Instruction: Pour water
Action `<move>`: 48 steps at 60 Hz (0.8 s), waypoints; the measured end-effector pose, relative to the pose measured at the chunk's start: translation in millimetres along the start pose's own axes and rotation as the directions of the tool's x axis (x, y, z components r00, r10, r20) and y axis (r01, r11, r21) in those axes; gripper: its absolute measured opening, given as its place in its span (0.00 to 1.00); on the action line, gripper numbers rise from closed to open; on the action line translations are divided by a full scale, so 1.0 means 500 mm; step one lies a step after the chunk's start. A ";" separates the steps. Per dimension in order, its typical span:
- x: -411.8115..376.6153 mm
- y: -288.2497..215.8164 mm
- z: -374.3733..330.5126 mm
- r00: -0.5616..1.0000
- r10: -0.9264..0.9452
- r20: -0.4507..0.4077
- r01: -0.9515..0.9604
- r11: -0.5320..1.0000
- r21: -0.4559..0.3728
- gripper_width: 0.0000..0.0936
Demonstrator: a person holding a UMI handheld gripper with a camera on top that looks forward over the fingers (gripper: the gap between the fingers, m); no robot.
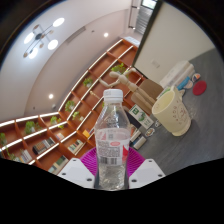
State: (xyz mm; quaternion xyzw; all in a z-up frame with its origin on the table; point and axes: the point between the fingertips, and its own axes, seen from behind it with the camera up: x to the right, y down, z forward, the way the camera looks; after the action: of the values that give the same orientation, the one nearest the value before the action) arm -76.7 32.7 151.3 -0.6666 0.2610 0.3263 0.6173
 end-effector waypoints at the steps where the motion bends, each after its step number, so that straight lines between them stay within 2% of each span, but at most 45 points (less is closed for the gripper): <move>1: 0.003 -0.012 0.005 0.998 0.063 0.014 -0.064 0.998 0.011 0.40; 6: 0.021 -0.063 0.048 0.951 0.303 0.067 -0.308 0.949 0.065 0.39; 10: 0.023 -0.090 0.053 0.886 0.458 0.070 -0.463 0.883 0.077 0.41; 24: 0.022 -0.162 0.109 0.603 0.781 0.160 -0.797 0.599 0.079 0.41; 37: 0.024 -0.219 0.141 0.296 0.920 0.257 -0.954 0.299 0.027 0.41; 48: 0.022 -0.202 0.143 0.306 0.926 0.221 -0.950 0.313 0.006 0.40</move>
State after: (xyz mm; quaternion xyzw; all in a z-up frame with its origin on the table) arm -1.8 114.8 206.9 -0.3142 0.5657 0.6637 0.3752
